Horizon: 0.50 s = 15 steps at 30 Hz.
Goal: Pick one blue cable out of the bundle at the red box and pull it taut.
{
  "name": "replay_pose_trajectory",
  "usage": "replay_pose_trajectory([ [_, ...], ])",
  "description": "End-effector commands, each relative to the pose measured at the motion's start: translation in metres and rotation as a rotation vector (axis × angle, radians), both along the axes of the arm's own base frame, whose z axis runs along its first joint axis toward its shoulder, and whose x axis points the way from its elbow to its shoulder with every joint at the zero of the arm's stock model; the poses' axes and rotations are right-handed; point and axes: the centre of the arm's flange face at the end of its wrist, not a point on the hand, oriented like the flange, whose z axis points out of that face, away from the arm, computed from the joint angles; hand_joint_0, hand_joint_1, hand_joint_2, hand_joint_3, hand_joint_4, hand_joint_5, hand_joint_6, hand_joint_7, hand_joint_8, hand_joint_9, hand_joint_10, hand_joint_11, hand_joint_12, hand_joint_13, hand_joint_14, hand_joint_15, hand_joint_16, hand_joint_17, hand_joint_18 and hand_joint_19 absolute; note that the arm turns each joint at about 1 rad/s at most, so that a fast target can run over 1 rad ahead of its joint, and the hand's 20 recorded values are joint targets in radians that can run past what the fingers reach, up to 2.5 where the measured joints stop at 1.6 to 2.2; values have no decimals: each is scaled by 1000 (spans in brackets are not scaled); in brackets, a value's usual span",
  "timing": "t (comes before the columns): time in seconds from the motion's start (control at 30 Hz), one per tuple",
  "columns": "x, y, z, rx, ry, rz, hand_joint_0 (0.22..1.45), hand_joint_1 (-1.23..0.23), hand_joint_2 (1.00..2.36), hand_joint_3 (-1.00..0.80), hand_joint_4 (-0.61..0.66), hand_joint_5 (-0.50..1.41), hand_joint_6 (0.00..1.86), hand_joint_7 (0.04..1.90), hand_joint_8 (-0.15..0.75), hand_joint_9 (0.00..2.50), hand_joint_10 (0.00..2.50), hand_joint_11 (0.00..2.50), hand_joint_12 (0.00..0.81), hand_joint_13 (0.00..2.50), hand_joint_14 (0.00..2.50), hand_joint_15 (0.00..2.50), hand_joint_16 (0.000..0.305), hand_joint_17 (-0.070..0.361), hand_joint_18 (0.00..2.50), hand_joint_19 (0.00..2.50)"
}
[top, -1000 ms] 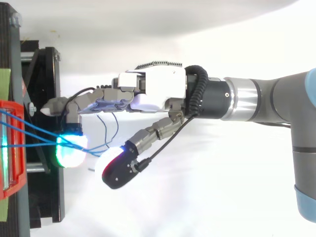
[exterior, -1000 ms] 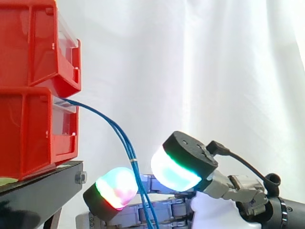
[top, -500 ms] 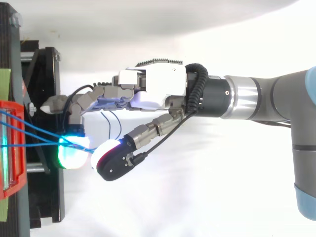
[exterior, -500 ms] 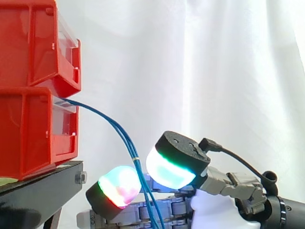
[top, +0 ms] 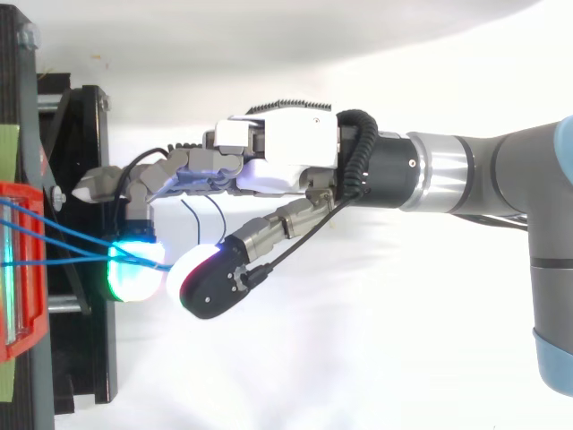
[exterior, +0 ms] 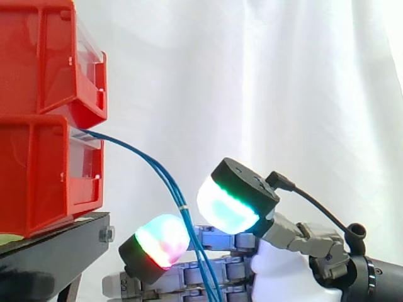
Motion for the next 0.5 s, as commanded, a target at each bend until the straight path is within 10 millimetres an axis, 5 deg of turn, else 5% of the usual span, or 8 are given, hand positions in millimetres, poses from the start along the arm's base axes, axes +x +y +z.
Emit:
replay_pose_trajectory([
  [0.0,0,0,0,4,2,0,565,-654,1004,-424,212,-168,879,841,290,138,2,127,358,0,3,120,59,132,0,81],
  [0.47,6,-2,9,4,9,5,593,-712,1011,-310,200,-150,893,946,313,262,1,123,363,51,3,94,59,132,0,48],
])
